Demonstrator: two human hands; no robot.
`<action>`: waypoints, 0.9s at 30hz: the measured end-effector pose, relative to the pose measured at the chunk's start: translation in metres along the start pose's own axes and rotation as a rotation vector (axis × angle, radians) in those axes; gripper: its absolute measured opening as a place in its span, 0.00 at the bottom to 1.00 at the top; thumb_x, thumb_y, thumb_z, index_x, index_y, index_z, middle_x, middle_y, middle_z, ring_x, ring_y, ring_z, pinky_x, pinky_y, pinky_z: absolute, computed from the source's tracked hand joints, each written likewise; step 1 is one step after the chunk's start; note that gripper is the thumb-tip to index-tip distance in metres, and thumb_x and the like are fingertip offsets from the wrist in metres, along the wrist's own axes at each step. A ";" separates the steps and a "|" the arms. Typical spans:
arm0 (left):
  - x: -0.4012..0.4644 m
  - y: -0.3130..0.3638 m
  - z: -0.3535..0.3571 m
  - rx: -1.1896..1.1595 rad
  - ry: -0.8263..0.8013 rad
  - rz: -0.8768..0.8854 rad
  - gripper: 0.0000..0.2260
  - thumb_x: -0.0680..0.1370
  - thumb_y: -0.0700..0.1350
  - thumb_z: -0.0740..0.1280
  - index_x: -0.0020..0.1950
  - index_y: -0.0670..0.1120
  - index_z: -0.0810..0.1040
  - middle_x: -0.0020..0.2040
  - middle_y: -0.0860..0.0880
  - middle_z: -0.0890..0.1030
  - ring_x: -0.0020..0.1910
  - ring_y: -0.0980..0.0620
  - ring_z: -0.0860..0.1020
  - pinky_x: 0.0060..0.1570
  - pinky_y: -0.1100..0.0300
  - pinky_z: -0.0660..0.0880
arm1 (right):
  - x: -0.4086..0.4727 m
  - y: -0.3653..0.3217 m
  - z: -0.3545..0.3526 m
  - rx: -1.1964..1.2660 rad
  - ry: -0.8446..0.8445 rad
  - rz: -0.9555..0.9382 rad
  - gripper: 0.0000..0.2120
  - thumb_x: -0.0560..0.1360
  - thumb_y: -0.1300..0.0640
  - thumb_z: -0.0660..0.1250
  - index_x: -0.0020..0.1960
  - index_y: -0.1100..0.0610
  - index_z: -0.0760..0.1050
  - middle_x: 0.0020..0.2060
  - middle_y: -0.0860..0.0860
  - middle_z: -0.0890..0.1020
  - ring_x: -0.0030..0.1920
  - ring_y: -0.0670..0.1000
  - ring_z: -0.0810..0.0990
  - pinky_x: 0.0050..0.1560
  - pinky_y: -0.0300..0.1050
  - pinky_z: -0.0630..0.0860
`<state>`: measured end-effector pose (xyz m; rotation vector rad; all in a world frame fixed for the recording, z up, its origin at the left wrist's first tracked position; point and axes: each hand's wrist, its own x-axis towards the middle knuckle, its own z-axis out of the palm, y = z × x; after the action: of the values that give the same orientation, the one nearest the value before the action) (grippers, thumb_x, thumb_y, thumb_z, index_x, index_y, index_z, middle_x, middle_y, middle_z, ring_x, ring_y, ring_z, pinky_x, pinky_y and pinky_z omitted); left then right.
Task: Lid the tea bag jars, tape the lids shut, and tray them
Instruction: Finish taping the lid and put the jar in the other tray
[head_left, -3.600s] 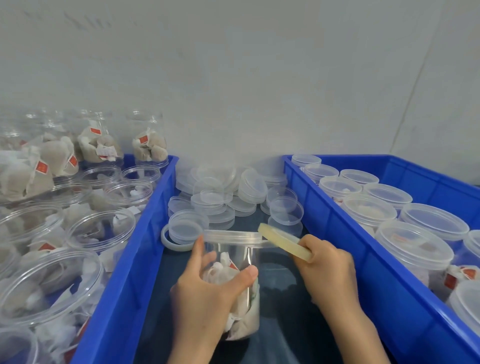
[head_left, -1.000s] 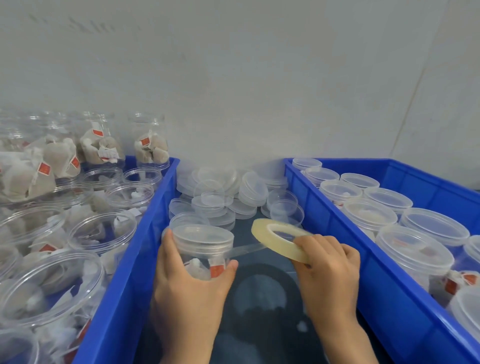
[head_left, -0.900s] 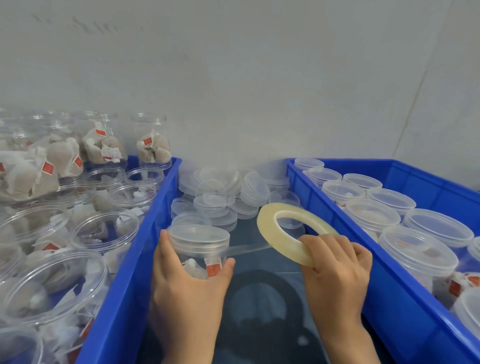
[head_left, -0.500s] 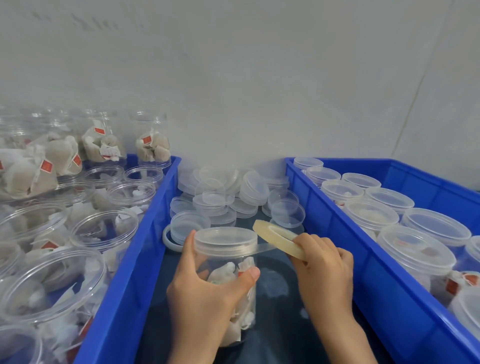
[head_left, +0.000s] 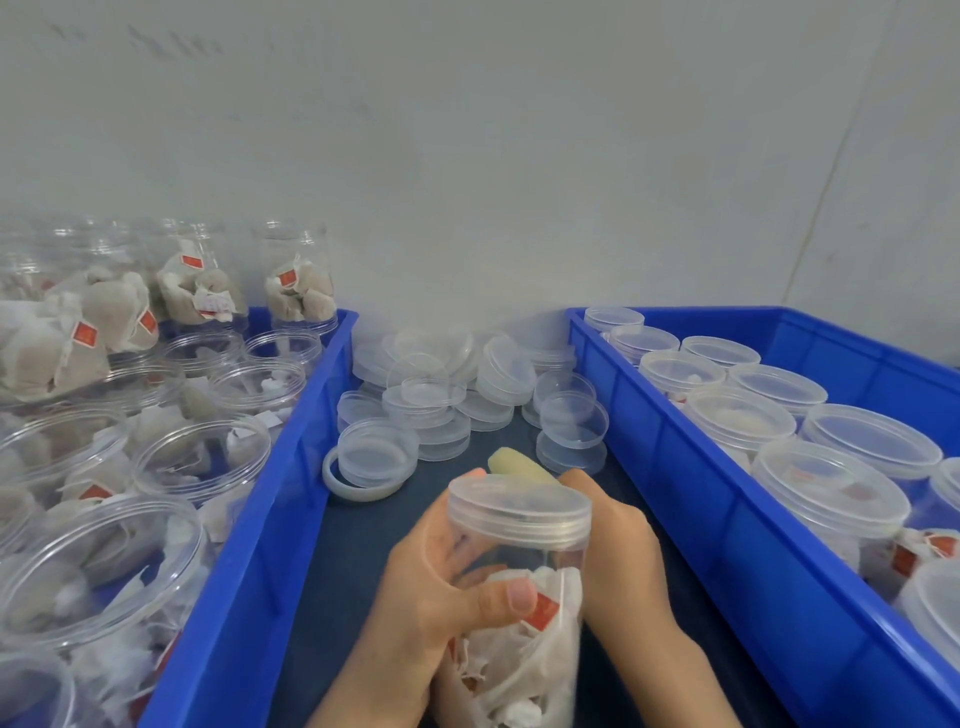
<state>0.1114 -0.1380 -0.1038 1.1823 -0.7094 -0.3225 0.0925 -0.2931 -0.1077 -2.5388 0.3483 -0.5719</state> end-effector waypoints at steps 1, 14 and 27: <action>0.000 0.003 0.000 0.000 -0.038 0.007 0.31 0.55 0.54 0.81 0.57 0.58 0.80 0.56 0.54 0.82 0.58 0.55 0.78 0.47 0.66 0.76 | 0.000 0.001 -0.001 0.015 -0.020 -0.005 0.12 0.71 0.47 0.64 0.37 0.48 0.61 0.32 0.46 0.75 0.36 0.52 0.76 0.34 0.45 0.70; 0.003 -0.010 -0.013 0.305 0.400 -0.114 0.51 0.53 0.65 0.74 0.73 0.55 0.61 0.61 0.61 0.75 0.57 0.67 0.72 0.52 0.66 0.69 | -0.007 -0.006 -0.007 0.262 0.142 0.149 0.11 0.72 0.39 0.60 0.49 0.44 0.71 0.37 0.47 0.81 0.40 0.53 0.78 0.45 0.51 0.76; -0.001 -0.021 0.005 0.514 0.477 -0.114 0.58 0.47 0.62 0.80 0.72 0.65 0.52 0.55 0.73 0.65 0.57 0.70 0.69 0.56 0.65 0.69 | -0.010 -0.015 -0.003 -0.006 0.120 0.092 0.14 0.73 0.51 0.62 0.58 0.39 0.68 0.36 0.44 0.79 0.42 0.50 0.78 0.39 0.45 0.71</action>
<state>0.1100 -0.1484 -0.1228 1.7152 -0.3080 0.0628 0.0846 -0.2781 -0.1008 -2.4855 0.5075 -0.6902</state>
